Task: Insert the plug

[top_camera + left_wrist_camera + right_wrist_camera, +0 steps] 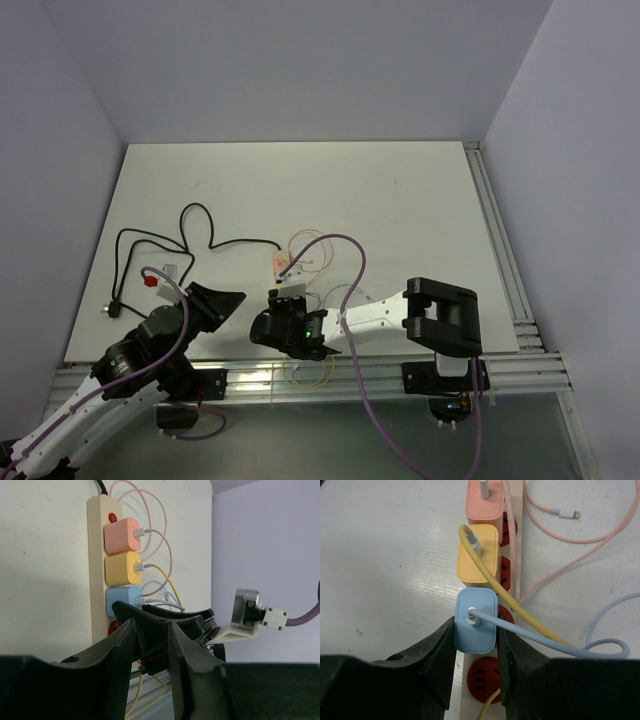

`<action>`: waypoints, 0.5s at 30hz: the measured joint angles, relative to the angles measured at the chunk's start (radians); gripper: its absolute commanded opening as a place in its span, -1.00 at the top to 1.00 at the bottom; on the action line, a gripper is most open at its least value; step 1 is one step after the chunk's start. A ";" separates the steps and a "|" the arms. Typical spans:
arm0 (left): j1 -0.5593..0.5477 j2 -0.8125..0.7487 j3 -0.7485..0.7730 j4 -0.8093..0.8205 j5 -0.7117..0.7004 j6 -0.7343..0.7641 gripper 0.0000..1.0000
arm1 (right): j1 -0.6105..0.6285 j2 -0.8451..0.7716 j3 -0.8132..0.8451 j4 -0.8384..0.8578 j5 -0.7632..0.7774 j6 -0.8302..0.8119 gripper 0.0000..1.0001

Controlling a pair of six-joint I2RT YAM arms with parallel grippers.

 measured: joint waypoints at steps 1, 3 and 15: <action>0.000 0.000 0.004 -0.008 -0.001 0.000 0.24 | -0.001 -0.005 0.000 -0.003 -0.007 -0.003 1.00; 0.000 0.001 0.017 -0.019 -0.008 0.000 0.22 | -0.008 -0.015 0.004 -0.015 -0.026 -0.011 0.78; 0.000 0.053 0.078 -0.020 -0.020 -0.003 0.21 | -0.074 -0.118 -0.008 -0.160 -0.305 -0.119 -0.59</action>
